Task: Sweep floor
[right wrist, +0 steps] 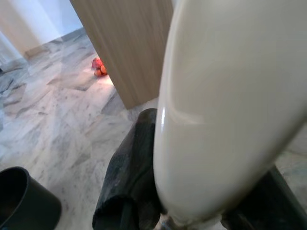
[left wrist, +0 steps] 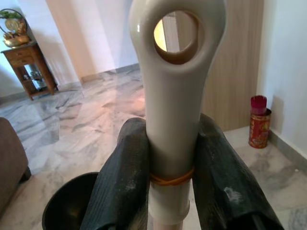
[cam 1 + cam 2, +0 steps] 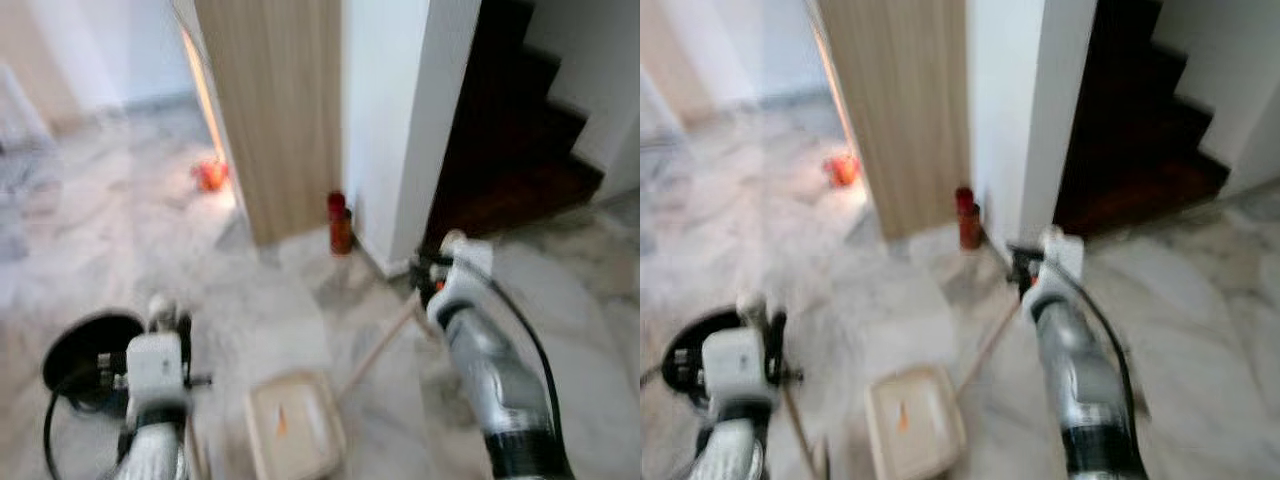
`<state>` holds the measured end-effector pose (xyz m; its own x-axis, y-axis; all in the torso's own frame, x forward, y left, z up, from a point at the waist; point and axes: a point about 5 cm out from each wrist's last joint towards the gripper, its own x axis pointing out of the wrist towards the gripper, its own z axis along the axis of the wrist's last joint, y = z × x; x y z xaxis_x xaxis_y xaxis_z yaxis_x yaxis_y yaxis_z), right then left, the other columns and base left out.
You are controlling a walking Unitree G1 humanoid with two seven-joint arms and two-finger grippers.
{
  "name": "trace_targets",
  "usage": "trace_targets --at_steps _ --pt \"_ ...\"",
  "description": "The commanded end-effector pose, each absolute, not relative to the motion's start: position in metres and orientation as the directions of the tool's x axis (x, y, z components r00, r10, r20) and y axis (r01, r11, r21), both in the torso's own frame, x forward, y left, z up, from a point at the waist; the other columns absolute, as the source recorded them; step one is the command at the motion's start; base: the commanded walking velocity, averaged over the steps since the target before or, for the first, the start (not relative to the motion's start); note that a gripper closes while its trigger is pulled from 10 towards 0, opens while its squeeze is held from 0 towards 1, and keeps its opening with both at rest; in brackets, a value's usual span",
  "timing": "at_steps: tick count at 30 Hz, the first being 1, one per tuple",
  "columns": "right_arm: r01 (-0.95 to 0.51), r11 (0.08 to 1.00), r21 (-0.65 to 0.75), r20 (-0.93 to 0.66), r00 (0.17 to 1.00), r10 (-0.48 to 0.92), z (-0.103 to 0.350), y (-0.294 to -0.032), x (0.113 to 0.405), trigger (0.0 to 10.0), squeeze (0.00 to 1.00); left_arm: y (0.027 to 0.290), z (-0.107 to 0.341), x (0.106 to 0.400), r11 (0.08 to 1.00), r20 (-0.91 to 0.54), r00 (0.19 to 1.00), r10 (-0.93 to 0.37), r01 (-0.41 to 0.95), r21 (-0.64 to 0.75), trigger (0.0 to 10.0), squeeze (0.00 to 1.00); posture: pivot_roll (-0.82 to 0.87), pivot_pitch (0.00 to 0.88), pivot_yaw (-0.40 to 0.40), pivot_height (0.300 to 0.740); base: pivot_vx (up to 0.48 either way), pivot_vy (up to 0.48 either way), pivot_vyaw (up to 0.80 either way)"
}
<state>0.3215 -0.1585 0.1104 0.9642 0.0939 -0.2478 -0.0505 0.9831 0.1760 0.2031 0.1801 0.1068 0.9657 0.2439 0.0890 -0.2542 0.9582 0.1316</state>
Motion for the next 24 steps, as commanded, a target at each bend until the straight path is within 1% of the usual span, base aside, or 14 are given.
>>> trace_targets --at_steps 1,15,19,24 --pt "-0.076 0.978 0.194 -0.183 0.977 0.112 0.1268 -0.1524 0.326 10.0 0.0 0.1845 0.1158 0.2035 0.951 0.13 0.959 0.252 -0.27 0.151 10.0 0.0 -0.22 0.0 0.049 0.74 0.0 0.345 0.0" --pt "-0.087 0.979 0.184 -0.178 0.977 0.121 0.1275 -0.1511 0.3259 10.0 0.0 0.1855 0.1162 0.2028 0.95 0.128 0.959 0.253 -0.271 0.154 10.0 0.0 -0.22 0.002 0.051 0.74 0.0 0.334 0.0" --pt "-0.086 0.977 0.194 -0.181 0.976 0.122 0.1273 -0.1503 0.3257 10.0 0.0 0.1857 0.1163 0.2029 0.95 0.128 0.959 0.253 -0.271 0.155 10.0 0.0 -0.22 0.003 0.052 0.74 0.0 0.332 0.61" --pt "-0.085 0.976 0.201 -0.18 0.976 0.123 0.1273 -0.1501 0.3253 10.0 0.0 0.1857 0.1163 0.2026 0.95 0.127 0.959 0.253 -0.271 0.156 10.0 0.0 -0.21 0.004 0.052 0.74 0.0 0.332 0.0"
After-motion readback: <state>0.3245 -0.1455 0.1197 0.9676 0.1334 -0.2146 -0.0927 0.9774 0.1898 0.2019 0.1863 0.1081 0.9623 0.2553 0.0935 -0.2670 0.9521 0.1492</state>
